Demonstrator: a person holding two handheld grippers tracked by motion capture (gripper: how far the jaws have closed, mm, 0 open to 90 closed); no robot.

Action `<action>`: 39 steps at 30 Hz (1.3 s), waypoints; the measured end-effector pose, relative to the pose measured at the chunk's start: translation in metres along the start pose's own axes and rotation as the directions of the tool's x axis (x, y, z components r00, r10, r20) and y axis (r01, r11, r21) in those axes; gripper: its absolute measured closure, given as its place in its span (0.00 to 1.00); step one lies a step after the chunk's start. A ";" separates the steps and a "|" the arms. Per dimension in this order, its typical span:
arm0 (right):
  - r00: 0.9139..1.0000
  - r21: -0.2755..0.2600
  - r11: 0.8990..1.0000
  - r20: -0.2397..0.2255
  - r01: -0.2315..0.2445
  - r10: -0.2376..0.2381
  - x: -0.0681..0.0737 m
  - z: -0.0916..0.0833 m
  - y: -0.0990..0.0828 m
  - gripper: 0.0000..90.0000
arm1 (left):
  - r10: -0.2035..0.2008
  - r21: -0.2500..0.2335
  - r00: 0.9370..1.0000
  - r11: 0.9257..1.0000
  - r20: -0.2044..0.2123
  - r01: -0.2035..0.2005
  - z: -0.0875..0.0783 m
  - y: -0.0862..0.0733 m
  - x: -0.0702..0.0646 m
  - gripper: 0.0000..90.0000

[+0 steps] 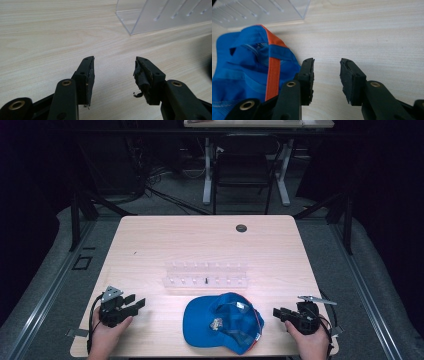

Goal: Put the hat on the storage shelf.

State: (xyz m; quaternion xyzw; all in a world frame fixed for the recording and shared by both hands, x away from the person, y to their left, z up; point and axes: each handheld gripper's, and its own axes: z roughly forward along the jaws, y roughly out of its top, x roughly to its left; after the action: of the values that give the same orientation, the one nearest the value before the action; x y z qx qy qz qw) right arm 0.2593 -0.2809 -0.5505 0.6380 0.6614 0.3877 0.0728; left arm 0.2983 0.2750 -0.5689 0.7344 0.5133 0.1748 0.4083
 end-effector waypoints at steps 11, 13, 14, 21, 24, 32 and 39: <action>0.997 0.061 0.998 -0.072 -0.030 0.034 0.016 0.008 0.000 0.64 | 0.006 0.006 1.000 1.000 0.022 -0.006 0.002 0.000 -0.002 0.55; 0.996 0.066 0.997 -0.081 -0.026 0.032 0.019 0.010 0.001 0.64 | 0.009 0.013 1.000 1.000 0.023 -0.010 0.002 0.000 -0.002 0.55; 0.996 0.068 0.997 -0.084 -0.026 0.031 0.022 0.010 0.001 0.63 | 0.009 0.010 1.000 1.000 0.025 -0.009 0.003 0.000 -0.003 0.55; 0.997 0.083 0.996 -0.082 -0.009 0.016 0.033 0.015 0.003 0.60 | 0.020 0.017 0.999 1.000 0.032 -0.020 0.003 -0.001 -0.005 0.55; 0.999 0.114 0.993 -0.034 0.012 -0.008 0.034 0.018 0.002 0.63 | 0.023 0.023 0.999 0.999 0.033 -0.024 0.004 0.000 -0.006 0.55; 1.000 0.161 0.987 0.013 0.006 -0.009 0.032 0.026 0.001 0.66 | 0.027 0.026 0.999 0.999 0.037 -0.028 0.004 0.000 -0.006 0.54; 0.999 0.162 0.986 0.005 0.046 -0.047 0.040 0.029 0.002 0.63 | 0.029 0.030 0.999 0.999 0.035 -0.030 0.004 -0.001 -0.006 0.54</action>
State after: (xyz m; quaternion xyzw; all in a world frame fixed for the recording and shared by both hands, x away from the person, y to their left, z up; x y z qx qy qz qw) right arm 0.2708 -0.2331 -0.5536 0.6279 0.7050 0.3280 0.0326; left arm 0.2986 0.2681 -0.5712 0.7510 0.4978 0.1604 0.4032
